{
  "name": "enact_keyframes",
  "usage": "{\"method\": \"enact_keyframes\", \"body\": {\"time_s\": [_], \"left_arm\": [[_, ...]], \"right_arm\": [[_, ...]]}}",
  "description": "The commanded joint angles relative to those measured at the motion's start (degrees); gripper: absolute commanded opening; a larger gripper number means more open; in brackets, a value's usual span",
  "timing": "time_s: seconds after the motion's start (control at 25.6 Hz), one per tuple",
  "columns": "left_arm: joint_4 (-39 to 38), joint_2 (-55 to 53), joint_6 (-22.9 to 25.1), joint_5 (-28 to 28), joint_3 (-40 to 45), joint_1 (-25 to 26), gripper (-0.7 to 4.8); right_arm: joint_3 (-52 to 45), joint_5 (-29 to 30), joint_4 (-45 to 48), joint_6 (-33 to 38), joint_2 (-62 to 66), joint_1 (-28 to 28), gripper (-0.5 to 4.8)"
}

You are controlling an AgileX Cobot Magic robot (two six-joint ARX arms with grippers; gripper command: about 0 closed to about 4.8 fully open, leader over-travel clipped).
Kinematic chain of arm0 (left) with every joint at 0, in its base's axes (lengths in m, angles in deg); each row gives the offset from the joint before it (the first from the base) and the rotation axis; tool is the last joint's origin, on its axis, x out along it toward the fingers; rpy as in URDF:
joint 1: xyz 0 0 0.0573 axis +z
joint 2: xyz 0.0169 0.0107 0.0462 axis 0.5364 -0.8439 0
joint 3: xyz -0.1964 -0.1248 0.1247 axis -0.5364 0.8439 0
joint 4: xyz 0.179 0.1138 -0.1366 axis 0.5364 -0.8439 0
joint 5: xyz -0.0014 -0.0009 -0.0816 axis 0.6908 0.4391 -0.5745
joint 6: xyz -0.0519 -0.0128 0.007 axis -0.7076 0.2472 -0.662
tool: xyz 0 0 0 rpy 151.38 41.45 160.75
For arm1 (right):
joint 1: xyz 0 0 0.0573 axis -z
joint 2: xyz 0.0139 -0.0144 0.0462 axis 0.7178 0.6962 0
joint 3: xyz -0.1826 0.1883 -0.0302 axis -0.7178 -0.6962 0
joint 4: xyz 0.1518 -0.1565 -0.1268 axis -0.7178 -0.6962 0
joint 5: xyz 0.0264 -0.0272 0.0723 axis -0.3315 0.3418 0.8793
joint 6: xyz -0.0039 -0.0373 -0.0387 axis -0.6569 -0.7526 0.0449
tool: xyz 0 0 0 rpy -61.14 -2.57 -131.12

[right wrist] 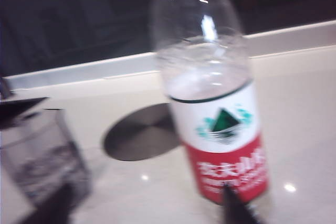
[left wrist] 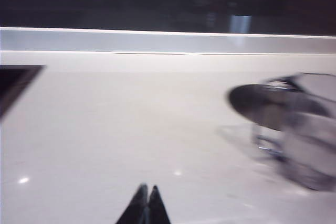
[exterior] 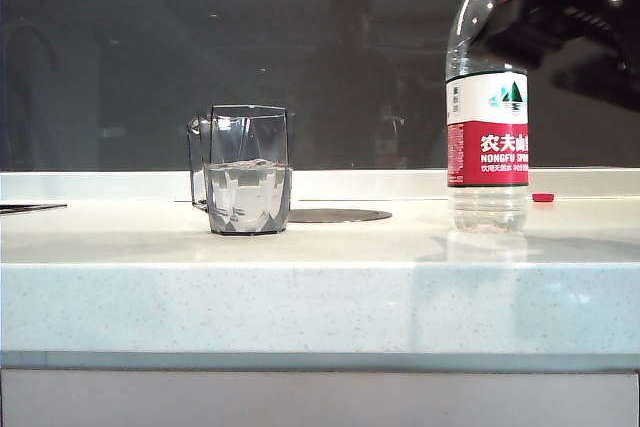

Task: Pick up the mineral water bottle on the table and pour water into the mug until it's half full.

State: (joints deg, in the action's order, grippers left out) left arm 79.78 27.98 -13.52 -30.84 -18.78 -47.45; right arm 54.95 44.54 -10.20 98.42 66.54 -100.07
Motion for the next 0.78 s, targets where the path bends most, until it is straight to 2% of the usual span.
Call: {"method": "enact_keyframes", "body": {"time_s": [0.04, 0.08, 0.16, 0.23, 0.39, 0.47, 0.78], "left_arm": [[0.5, 0.0, 0.1, 0.0, -0.2, 6.3, -0.04], [0.5, 0.0, 0.1, 0.2, -0.2, 8.6, -0.04], [0.5, 0.0, 0.1, 0.1, -0.2, 10.0, -0.04], [0.5, 0.0, 0.1, -0.1, -0.2, 9.9, -0.04], [0.5, 0.0, 0.1, -0.1, -0.2, 10.0, -0.04], [0.5, 0.0, 0.1, 0.0, -0.2, 10.0, -0.04], [0.5, 0.0, 0.1, 0.0, -0.2, 10.0, -0.04]], "right_arm": [[0.0, 0.0, 0.5, -0.7, -3.7, -3.8, 3.42], [0.0, 0.0, 0.6, -2.1, -5.5, -5.4, 2.38], [0.0, -0.6, 0.5, -6.0, -8.3, -7.6, 0.99], [0.0, -2.8, -0.7, -9.5, -11.5, -9.2, 0.39], [0.0, -11.1, -4.5, -10.2, -17.7, -10.8, 0.39], [0.0, -14.0, -6.4, -12.9, -20.4, -10.8, 0.39], [0.0, -17.9, -9.9, -13.5, -26.4, -10.8, 0.40]]}}
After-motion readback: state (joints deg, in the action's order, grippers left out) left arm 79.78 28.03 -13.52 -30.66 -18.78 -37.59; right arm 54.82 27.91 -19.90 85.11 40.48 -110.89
